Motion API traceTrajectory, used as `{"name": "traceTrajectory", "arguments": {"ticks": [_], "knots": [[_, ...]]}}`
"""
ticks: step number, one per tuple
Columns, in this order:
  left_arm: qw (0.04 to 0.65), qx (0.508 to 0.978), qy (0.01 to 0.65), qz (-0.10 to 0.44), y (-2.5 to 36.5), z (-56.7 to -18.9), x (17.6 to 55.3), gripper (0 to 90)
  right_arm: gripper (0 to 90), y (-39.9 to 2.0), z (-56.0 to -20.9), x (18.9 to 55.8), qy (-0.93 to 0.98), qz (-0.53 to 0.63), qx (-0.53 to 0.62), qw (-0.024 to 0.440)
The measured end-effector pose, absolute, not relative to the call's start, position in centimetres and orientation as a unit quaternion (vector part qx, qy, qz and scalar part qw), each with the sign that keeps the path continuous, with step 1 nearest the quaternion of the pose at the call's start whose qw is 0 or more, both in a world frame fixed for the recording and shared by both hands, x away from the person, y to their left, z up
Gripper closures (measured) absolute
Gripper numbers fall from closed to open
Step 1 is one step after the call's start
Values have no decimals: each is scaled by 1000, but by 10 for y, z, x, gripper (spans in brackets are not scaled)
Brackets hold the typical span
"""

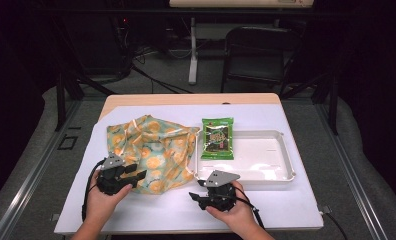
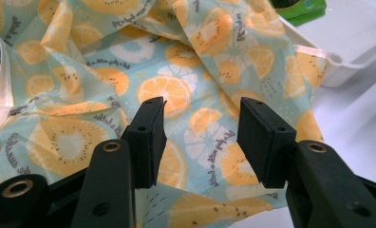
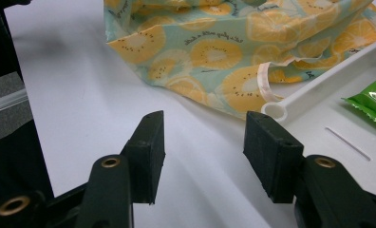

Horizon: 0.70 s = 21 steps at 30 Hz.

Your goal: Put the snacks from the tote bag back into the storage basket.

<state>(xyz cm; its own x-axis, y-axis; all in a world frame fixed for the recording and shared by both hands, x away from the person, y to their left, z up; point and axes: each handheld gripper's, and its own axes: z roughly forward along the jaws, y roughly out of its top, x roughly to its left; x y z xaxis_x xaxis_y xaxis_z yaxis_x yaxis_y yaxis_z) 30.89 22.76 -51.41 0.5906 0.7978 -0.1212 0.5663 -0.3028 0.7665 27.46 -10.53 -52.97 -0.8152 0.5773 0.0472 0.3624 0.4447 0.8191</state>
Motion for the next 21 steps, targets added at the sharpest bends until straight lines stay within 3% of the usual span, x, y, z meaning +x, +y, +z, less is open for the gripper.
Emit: {"name": "traceTrajectory", "arguments": {"ticks": [21], "knots": [[408,792,431,145,228,-518,309,515,485,-109,-543,280,843,437,295,104]]}}
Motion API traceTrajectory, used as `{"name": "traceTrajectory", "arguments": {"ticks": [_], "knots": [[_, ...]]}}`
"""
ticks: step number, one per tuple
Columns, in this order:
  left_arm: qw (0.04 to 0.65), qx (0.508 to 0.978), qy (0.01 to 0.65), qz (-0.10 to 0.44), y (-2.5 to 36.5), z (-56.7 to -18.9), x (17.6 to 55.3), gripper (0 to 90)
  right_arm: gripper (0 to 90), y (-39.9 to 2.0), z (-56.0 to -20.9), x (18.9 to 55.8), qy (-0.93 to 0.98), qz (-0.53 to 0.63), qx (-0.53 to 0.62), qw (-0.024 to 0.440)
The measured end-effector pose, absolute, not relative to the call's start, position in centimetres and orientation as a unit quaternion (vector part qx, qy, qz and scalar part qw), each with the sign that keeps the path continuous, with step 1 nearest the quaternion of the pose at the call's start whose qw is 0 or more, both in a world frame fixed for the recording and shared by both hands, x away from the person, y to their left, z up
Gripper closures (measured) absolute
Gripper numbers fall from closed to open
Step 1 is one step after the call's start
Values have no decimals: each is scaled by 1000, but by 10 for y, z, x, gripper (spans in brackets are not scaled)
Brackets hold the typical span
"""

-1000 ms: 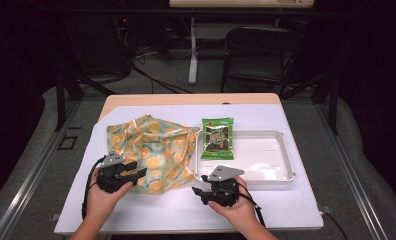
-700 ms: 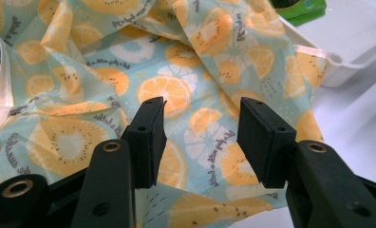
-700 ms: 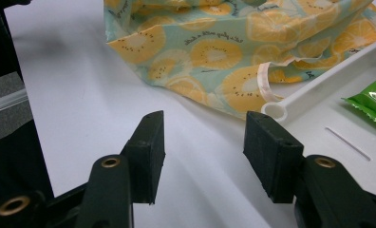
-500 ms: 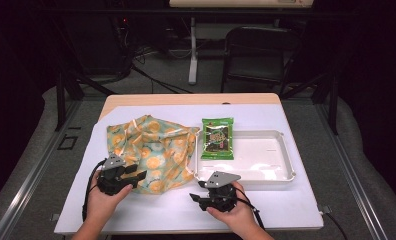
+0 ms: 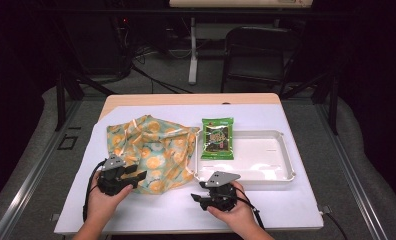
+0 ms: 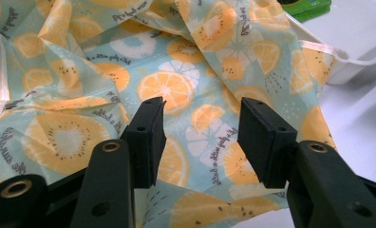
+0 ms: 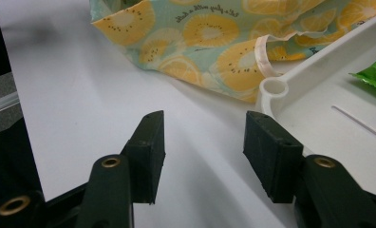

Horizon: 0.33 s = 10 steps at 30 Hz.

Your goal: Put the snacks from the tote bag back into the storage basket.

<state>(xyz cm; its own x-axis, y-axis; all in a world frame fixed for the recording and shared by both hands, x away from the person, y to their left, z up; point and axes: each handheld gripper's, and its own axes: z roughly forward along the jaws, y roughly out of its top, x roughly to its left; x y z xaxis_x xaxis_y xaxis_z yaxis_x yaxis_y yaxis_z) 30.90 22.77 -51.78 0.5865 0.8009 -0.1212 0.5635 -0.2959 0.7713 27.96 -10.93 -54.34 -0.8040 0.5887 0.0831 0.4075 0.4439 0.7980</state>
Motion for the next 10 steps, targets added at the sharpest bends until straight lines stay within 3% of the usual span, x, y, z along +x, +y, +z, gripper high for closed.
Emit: {"name": "traceTrajectory", "arguments": {"ticks": [10], "knots": [[412,788,434,146,228,-517,311,513,480,-112,-543,279,839,441,300,103]]}}
